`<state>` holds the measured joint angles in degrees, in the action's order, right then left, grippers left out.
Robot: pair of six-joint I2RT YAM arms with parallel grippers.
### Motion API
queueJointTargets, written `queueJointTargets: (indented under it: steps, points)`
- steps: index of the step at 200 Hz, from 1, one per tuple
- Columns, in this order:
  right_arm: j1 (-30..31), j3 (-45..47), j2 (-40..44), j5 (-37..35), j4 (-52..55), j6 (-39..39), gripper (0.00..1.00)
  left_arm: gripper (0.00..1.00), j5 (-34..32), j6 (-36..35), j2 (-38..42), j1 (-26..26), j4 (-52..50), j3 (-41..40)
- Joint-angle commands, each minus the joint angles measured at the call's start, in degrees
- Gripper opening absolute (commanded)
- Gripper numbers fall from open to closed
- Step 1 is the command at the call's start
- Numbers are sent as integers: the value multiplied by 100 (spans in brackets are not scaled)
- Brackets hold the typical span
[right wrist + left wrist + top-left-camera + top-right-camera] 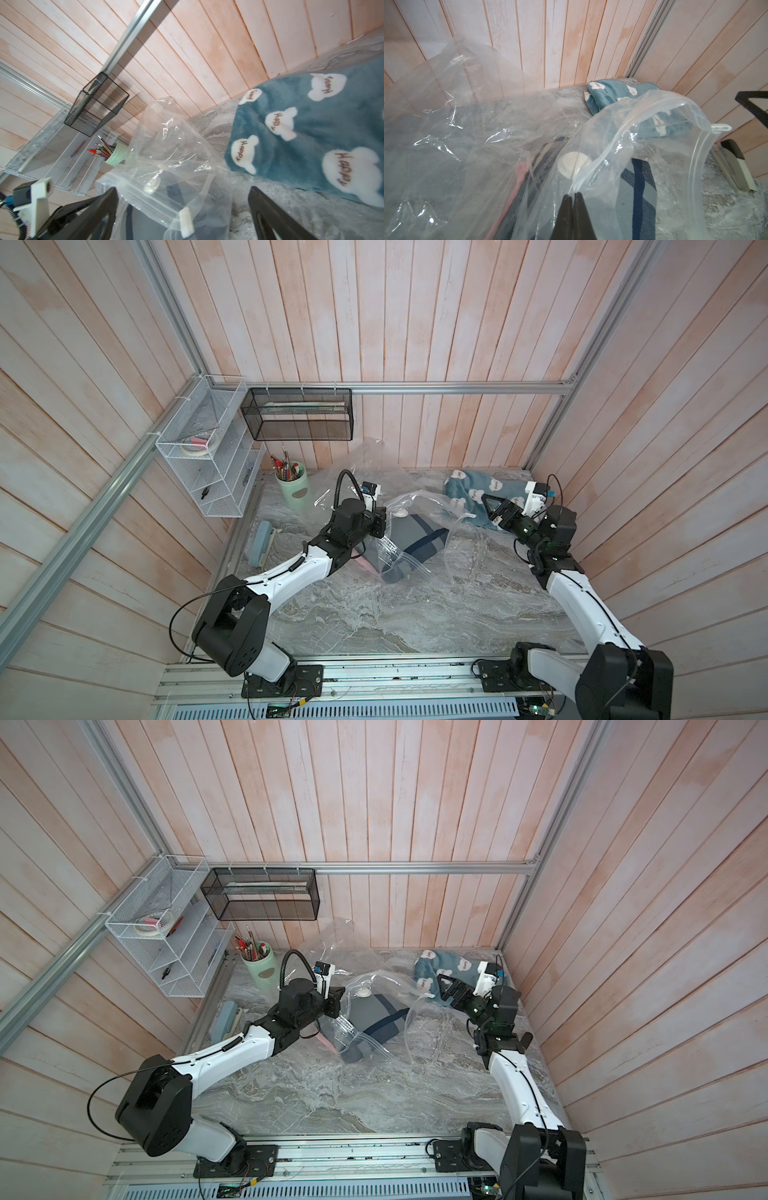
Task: Take the blanket out of the vacuum bag
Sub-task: Take out the blanket from the vacuum bag.
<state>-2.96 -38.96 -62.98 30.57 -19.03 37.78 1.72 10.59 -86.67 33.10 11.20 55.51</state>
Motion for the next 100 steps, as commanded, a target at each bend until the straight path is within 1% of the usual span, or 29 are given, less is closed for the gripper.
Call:
queueJointTargets:
  steps: [1,10,22,69,100]
  points:
    - [328,101,264,-56,-196,230,98,0,126,48,-37,-23,252,107]
    - [503,122,369,-193,-140,238,98,0,147,48,-60,-29,282,93]
    - [700,182,510,-350,-117,295,95,0,161,39,-92,-23,318,97]
    - [1096,551,911,-467,-365,806,90,0,200,-73,-310,-23,372,324]
    - [1384,743,971,-547,-656,1133,86,0,180,-201,-511,-62,409,536]
